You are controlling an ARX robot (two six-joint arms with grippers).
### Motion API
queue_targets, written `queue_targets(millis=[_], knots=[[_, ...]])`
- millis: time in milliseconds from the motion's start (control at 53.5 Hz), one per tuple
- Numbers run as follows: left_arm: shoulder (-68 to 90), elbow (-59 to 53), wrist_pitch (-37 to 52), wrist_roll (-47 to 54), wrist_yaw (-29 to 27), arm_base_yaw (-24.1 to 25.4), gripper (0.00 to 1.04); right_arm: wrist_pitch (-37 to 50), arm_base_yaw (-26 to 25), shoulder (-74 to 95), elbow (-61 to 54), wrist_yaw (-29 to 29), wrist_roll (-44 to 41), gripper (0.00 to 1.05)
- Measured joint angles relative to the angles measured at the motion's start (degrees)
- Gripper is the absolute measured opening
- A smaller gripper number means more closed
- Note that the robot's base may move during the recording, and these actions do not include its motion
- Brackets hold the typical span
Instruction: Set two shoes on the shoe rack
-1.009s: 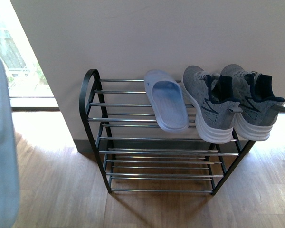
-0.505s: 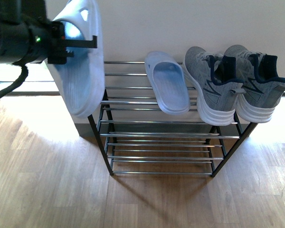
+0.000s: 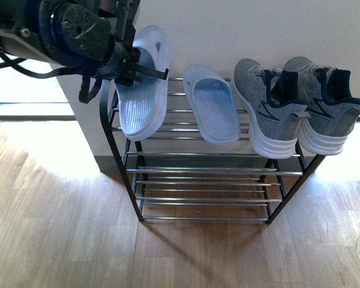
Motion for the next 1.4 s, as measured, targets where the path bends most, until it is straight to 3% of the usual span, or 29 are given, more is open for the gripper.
queue_targets(millis=[430,579,748,972,1140,1252,1402], knots=[[19.47,27.36,-13.18,4.31,0.57,0.61,0.03,0.00,0.00,0.00,0.00,0.00,0.00,0.96],[19.87,27.89,-13.22,4.11,3.10,0.46,0.35,0.00,0.00,0.00,0.00,0.00,0.00,0.96],[11.93,18.12,-8.98,1.79,5.88,0.04,0.67,0.00,0.00,0.00,0.00,0.00,0.00,0.96],[-2.97,6.27,-3.72,0.04,6.03,-0.24,0.97,0.00,0.00,0.00,0.00,0.00,0.00,0.96],[-12.59,-3.10,3.06,0.07,1.79,0.04,0.95,0.00,0.00,0.00,0.00,0.00,0.00,0.96],[-19.61,-19.02,31.26,-2.82,0.68,2.25,0.72,0.00,0.00,0.00,0.00,0.00,0.00,0.96],[-25.73,-33.33,44.22,-3.74,3.21,5.53,0.49,0.00,0.00,0.00,0.00,0.00,0.00,0.96]])
